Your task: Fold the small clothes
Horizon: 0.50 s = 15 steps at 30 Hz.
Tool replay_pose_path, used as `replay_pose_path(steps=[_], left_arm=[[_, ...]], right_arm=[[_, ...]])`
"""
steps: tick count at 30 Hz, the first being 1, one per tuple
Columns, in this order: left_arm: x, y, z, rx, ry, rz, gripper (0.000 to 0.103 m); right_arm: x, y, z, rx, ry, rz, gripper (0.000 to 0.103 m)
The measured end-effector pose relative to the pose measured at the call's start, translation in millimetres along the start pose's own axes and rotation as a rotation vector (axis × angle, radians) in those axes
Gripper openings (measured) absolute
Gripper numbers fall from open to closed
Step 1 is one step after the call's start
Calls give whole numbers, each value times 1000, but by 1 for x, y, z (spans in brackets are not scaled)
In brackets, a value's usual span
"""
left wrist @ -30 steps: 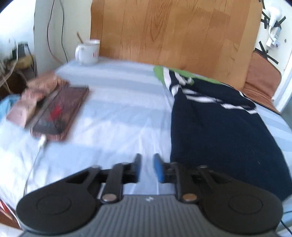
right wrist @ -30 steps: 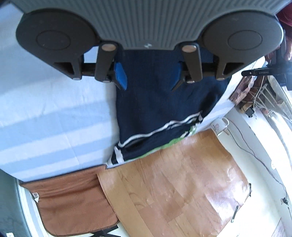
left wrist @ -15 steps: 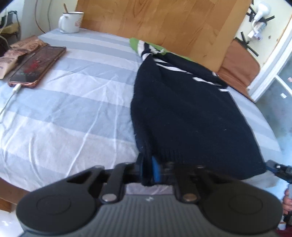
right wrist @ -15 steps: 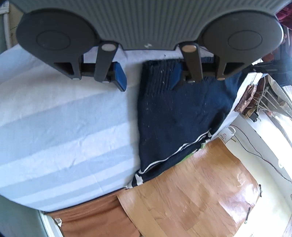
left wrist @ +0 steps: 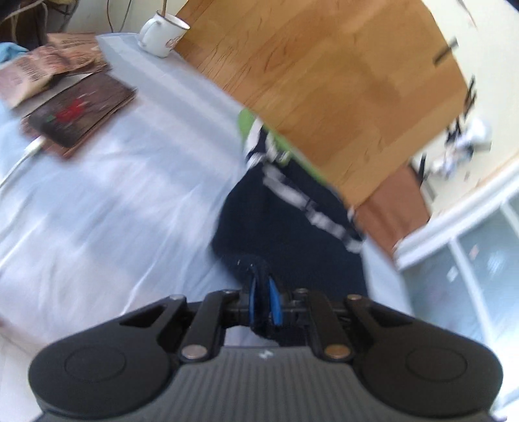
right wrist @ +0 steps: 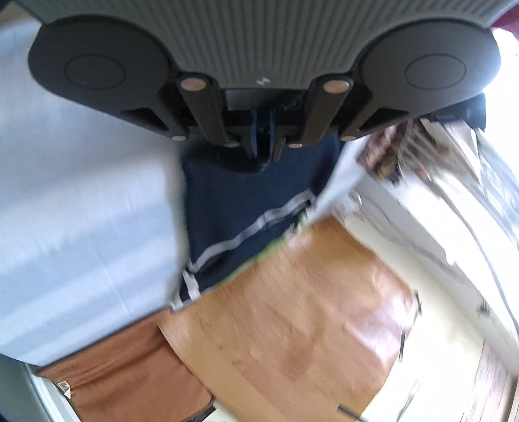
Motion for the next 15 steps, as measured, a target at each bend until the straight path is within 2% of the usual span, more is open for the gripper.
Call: replay_pose_path(steps=[3, 6, 8, 9, 10, 11, 12, 13, 15], left_arm=[[-7, -36, 50, -17, 14, 4, 9], [-7, -90, 100, -20, -8, 53, 10], [3, -129, 130, -28, -36, 104, 18], [14, -144, 139, -20, -39, 158, 31], [27, -153, 142, -17, -15, 228, 33], [35, -154, 141, -23, 4, 254, 33], [38, -151, 136, -19, -17, 228, 37], [41, -147, 129, -8, -44, 208, 49], [53, -134, 112, 2, -50, 241, 64]], right_arm=[[3, -29, 40, -16, -33, 3, 10], [-1, -79, 90, -46, -15, -63, 10], [-20, -120, 121, -69, -47, -138, 14], [-31, -140, 133, -89, -50, -207, 25], [-44, -149, 138, -82, -47, -265, 36], [-51, -155, 138, -64, -59, -291, 48], [-52, -154, 135, -66, -74, -258, 48], [-51, -148, 128, -73, -72, -204, 49], [-55, -136, 109, -45, -69, -172, 54]])
Point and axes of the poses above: each gripper's, at about its wrist camera, not at the fingertips, and y roughly against the way its jaws point, x to its left, z to its top, the point moved 10 cm from there along -y, roughly the way its jaws point, and after that the axes turned 11 degrees about -z, right-handed, at the moved point
